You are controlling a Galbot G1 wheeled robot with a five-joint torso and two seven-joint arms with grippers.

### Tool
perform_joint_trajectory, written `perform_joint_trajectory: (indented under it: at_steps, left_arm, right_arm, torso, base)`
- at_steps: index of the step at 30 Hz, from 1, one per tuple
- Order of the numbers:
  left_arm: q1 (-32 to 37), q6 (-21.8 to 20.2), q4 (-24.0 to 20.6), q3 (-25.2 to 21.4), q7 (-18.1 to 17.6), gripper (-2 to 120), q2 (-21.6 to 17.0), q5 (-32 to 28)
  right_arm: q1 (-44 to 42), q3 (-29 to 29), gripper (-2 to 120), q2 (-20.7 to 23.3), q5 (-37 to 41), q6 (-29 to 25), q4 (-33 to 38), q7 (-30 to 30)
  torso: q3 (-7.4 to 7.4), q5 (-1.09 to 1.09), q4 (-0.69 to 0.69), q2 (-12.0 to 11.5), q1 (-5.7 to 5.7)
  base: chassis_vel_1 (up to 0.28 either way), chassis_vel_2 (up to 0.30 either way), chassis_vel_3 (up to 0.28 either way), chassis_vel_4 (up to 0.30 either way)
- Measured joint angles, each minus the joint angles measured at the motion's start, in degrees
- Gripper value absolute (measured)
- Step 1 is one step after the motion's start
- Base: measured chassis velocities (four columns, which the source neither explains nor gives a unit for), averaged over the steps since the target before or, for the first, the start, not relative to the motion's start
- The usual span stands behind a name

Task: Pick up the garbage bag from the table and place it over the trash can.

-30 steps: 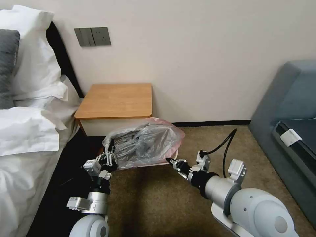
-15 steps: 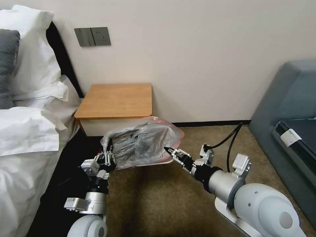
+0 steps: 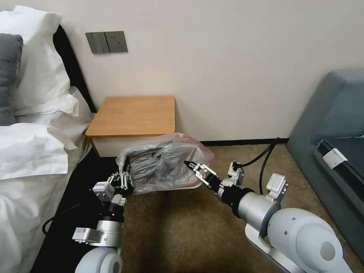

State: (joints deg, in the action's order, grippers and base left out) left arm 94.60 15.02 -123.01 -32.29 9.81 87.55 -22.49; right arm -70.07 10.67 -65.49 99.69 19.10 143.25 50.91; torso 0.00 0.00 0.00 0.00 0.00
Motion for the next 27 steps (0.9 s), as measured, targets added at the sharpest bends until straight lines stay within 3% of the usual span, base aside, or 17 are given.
perform_joint_trajectory:
  at_steps: [18, 27]
  left_arm:
    - [0.3, -0.9, -1.5, 0.3, 0.3, 10, -0.2, -1.4]
    - [0.4, -1.0, -1.5, 0.2, 0.3, 10, -0.2, -1.7]
  right_arm:
    - [1.7, -2.4, 99, -2.6, -4.1, 0.5, -3.4, -3.4]
    - [1.7, -2.9, 69, -2.5, -4.9, 0.4, -3.7, -3.9]
  torso:
    - [0.00, 0.00, 0.00, 0.0, 0.00]
    - [0.00, 0.00, 0.00, 0.0, 0.00]
  base:
    - [0.000, 0.000, 0.000, 0.000]
    - [0.000, 0.000, 0.000, 0.000]
